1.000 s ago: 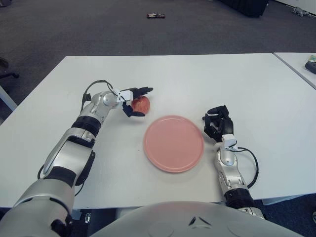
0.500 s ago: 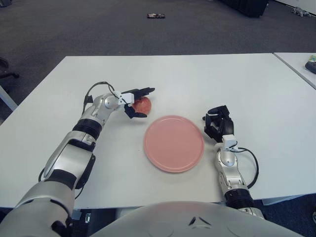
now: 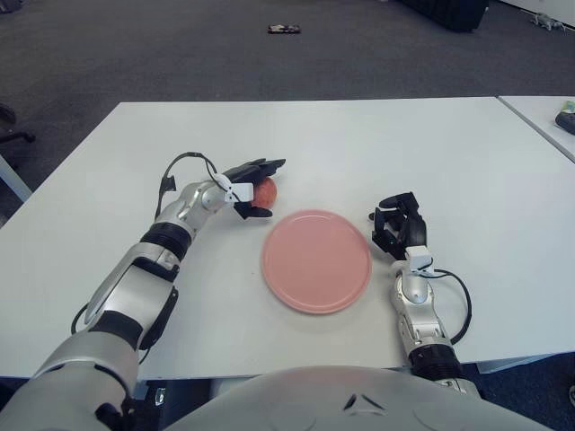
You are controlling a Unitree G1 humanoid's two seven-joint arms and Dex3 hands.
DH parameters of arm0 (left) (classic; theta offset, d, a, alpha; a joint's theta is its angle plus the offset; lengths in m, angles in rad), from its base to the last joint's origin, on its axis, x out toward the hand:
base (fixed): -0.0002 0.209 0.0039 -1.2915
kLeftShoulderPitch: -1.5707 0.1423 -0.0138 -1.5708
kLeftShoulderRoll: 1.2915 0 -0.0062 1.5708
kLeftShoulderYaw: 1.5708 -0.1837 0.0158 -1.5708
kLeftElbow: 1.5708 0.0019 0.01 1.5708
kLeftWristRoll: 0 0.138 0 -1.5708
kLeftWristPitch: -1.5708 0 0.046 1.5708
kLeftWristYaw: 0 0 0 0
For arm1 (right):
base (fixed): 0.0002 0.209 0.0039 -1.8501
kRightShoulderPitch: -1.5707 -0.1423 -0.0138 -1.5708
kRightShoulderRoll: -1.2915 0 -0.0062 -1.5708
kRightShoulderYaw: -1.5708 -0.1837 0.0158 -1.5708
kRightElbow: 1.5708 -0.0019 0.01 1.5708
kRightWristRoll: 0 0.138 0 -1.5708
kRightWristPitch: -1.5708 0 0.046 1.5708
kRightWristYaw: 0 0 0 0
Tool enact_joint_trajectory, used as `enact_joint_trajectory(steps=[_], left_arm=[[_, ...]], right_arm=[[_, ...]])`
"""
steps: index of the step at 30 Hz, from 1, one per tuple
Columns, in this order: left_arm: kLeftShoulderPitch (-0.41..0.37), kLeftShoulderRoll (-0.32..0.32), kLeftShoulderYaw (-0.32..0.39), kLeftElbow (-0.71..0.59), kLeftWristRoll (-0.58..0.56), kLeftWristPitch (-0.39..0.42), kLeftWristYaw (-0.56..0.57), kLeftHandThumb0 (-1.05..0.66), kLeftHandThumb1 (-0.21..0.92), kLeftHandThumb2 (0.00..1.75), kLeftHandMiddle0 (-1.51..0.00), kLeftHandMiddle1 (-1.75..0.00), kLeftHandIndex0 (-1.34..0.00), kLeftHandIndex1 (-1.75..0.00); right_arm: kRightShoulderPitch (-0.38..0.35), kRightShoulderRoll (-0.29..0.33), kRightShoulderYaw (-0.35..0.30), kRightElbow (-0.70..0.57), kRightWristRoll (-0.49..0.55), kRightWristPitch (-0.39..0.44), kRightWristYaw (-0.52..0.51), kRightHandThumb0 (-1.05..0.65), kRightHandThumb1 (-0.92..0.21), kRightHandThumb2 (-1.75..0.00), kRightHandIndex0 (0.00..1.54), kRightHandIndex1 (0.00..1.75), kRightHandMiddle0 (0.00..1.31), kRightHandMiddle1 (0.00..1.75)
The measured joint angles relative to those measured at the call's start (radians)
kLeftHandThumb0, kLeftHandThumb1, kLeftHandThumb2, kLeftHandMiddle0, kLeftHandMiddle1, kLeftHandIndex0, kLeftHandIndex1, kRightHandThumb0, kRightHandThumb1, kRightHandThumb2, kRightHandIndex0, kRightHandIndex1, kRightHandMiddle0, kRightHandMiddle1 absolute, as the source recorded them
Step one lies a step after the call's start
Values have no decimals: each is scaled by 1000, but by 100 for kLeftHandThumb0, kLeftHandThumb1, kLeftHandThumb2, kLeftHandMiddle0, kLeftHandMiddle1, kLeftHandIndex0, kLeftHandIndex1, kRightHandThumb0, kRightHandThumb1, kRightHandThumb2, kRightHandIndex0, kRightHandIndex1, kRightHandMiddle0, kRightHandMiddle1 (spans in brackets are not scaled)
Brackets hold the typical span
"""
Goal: Put the apple into the plate.
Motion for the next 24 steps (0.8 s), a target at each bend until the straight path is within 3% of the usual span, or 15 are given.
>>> enact_joint_trajectory(steps=[7,24], left_arm=[[-29,-10,-38,84,51,-30,136,-94,53,73,0,0,0,0],[-75,-12,-125,163,119,-73,249,-91,58,67,0,0,0,0]], right_arm=[[5,4,-4,-6,1,-1,0,-38,-71,-82,59,126,32,175],[23,17,-16,-28,4,4,11,-37,-74,-78,57,124,30,175]])
